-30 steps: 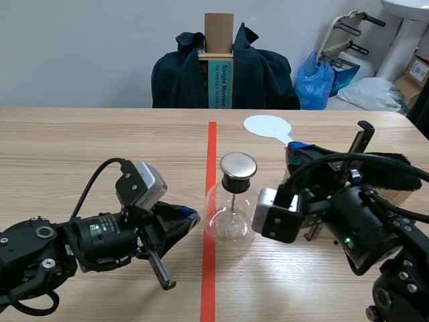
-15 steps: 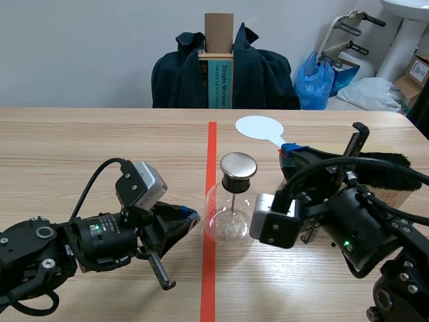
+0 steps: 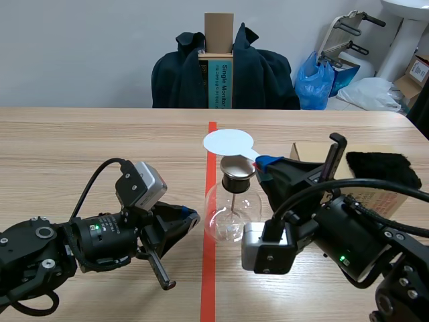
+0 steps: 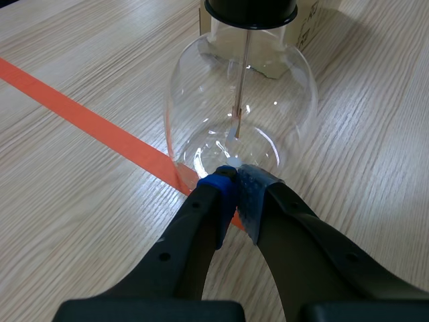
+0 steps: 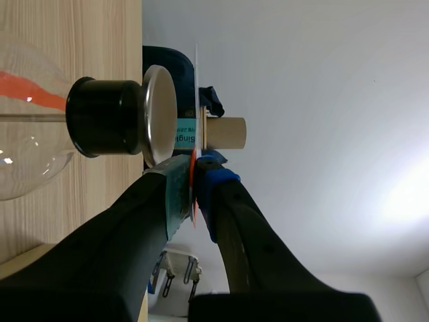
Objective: Do the electroscope experiment.
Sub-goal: 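Bring the plate to the electroscope and point at the metal foil, then move the plate toward and away from the electroscope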
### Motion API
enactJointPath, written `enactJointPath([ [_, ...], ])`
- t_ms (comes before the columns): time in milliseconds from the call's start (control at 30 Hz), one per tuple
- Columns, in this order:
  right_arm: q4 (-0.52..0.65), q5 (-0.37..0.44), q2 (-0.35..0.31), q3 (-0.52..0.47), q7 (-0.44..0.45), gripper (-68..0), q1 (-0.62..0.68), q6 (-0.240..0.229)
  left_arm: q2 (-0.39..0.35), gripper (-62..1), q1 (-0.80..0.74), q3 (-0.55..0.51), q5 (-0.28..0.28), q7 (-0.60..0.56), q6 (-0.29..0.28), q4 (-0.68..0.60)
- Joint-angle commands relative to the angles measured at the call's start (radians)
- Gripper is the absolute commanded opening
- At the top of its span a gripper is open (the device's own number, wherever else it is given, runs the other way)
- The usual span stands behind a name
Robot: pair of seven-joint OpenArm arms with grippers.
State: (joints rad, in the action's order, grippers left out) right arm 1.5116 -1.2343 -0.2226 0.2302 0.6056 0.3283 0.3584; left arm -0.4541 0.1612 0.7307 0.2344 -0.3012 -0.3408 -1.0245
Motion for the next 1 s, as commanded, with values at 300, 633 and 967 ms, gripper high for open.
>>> enactJointPath([
  [300,0.017,-0.024,-0.008,-0.006,0.039,-66.9,0.002,0.011,0.008,-59.1,0.008,-0.009,0.008,-0.017,-0.001,-0.015],
  [633,0.017,-0.038,-0.008,-0.006,0.041,-66.9,0.005,0.011,0.008,-59.1,0.008,-0.009,0.008,-0.017,-0.001,-0.015],
  [967,0.017,-0.038,-0.008,-0.006,-0.033,-66.8,0.005,0.011,0.008,-59.1,0.008,-0.009,0.008,-0.017,-0.001,-0.015],
])
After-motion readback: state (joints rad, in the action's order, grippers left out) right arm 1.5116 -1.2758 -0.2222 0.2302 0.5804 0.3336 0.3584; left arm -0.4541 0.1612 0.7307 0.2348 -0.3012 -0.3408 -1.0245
